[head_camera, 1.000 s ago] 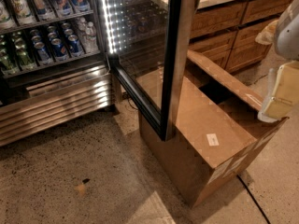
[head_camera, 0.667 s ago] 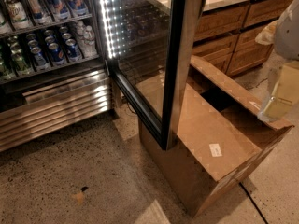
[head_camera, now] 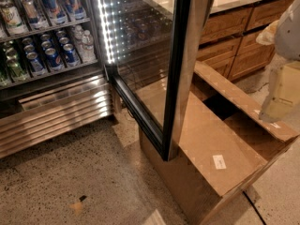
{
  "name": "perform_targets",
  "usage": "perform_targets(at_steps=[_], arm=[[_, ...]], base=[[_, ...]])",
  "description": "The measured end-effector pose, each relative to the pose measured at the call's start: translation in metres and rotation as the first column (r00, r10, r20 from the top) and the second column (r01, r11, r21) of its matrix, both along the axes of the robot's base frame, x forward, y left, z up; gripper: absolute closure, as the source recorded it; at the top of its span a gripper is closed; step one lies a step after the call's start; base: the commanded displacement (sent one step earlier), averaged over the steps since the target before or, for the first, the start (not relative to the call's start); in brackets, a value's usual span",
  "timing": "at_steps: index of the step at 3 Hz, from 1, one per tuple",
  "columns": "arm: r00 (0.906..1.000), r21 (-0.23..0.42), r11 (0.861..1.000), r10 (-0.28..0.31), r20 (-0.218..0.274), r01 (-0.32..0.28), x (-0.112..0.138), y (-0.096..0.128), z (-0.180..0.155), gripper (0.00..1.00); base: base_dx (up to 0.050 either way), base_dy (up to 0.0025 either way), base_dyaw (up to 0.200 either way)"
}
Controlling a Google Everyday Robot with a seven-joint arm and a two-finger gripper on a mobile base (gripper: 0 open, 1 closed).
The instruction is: Close right fridge door
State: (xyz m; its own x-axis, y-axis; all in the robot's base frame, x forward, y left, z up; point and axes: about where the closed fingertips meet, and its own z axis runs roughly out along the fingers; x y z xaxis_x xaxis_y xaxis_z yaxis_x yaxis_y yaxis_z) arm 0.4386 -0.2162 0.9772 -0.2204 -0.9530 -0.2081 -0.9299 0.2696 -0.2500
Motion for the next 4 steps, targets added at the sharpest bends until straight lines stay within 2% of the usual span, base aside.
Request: perform_targets(at_steps=[1,2,3,4], arm=[[0.9998,-0.001,1.0,-0.006,0.021,0.006,0.007,0.0,0.019,0.0],[0.9996,0.013,1.0,-0.018,-0.02,0.018,0.022,-0.003,0.013,0.0],[0.9958,0.032,0.999,-0.019,-0.089,0.022,0.038,-0.005,-0.01,0.0],[0.9937,0.044,0.999,-0.024,-0.11,0.029,0.052,-0.005,-0.026,0.0]], base=[[0.0,0.0,0.0],[0.0,0.0,0.0],[0.0,0.0,0.0],[0.0,0.0,0.0]])
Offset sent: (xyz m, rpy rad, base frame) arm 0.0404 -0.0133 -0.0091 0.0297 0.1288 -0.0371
